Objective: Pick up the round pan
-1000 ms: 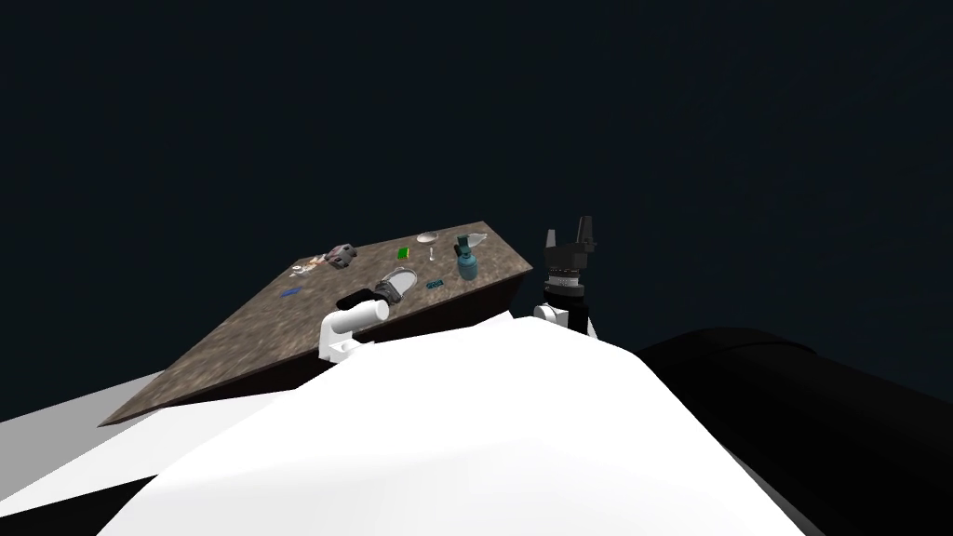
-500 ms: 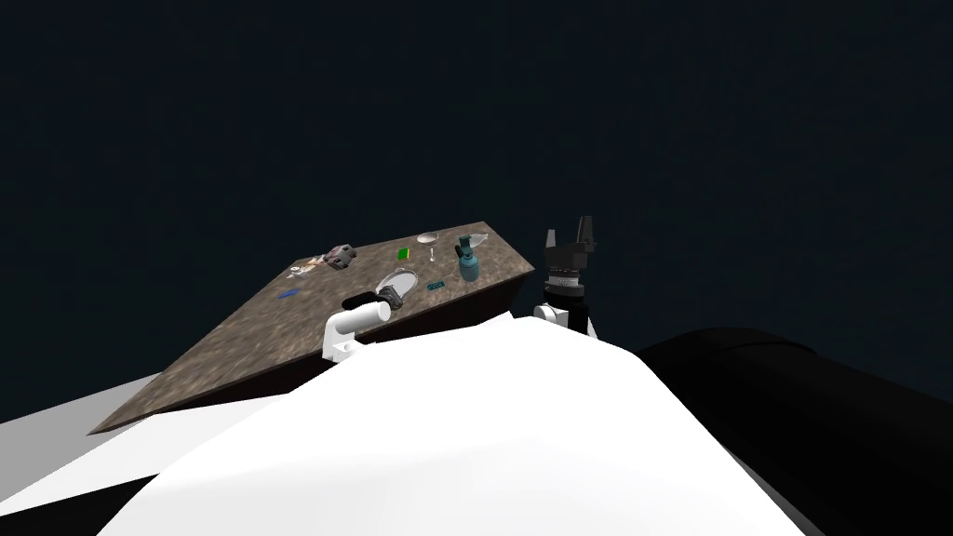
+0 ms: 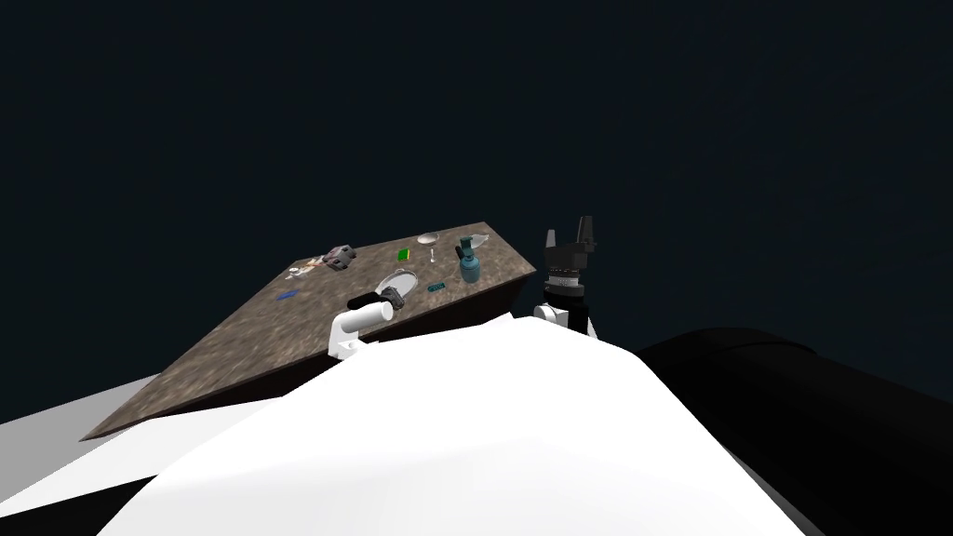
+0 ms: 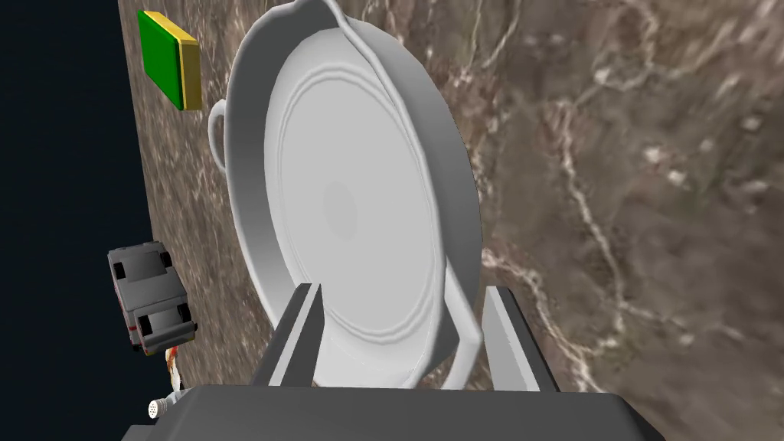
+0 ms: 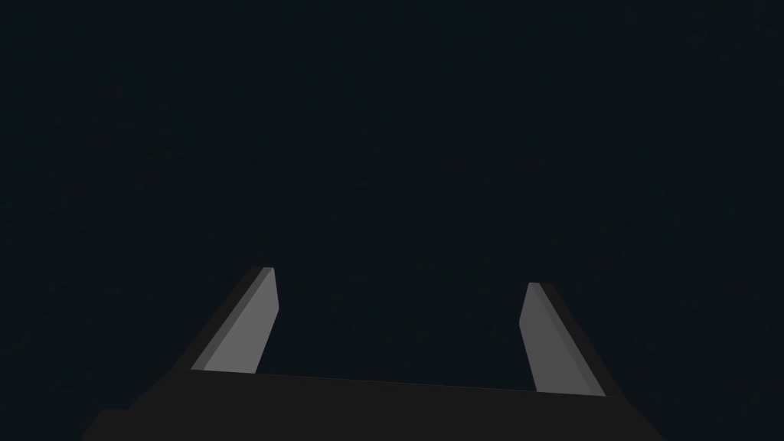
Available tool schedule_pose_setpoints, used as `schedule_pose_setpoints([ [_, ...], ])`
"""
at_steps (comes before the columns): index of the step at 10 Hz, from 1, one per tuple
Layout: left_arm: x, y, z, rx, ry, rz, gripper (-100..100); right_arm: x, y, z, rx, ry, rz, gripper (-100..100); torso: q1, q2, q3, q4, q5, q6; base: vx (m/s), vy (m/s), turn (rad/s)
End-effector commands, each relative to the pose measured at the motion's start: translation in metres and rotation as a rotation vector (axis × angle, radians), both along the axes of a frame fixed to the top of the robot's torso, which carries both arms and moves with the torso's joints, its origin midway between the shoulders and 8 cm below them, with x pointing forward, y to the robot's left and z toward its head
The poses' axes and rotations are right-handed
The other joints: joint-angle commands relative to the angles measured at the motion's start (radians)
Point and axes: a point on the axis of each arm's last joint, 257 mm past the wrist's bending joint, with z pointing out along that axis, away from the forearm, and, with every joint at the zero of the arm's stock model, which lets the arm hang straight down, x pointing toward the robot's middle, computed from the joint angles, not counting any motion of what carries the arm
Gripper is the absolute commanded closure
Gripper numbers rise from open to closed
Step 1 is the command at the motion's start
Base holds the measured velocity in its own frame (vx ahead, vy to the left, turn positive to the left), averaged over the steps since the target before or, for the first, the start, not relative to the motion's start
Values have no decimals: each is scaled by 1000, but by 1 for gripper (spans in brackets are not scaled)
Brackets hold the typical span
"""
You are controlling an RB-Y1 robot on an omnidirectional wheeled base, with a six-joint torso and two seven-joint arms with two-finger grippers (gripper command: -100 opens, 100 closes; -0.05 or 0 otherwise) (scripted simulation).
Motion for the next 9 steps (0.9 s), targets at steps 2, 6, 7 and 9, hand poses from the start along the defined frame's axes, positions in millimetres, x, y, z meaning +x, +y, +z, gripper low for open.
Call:
schedule_pose_setpoints([
  [2, 0, 0, 0, 0, 2, 0, 100, 0, 0, 0, 0, 0, 0, 0, 0, 0, 0, 0, 0, 0, 3, 2, -3],
  [6, -2, 0, 7, 1, -3, 1, 100, 0, 0, 0, 0, 0, 0, 0, -1, 1, 1, 0, 0, 0, -7, -2, -1],
  [7, -3, 0, 10, 1, -3, 1, 100, 0, 0, 0, 0, 0, 0, 0, -2, 3, 2, 0, 0, 0, -49, -17, -4],
  [9, -3, 0, 8, 1, -3, 1, 0, 0, 0, 0, 0, 0, 0, 0, -2, 4, 2, 1, -1, 0, -12, -4, 1],
])
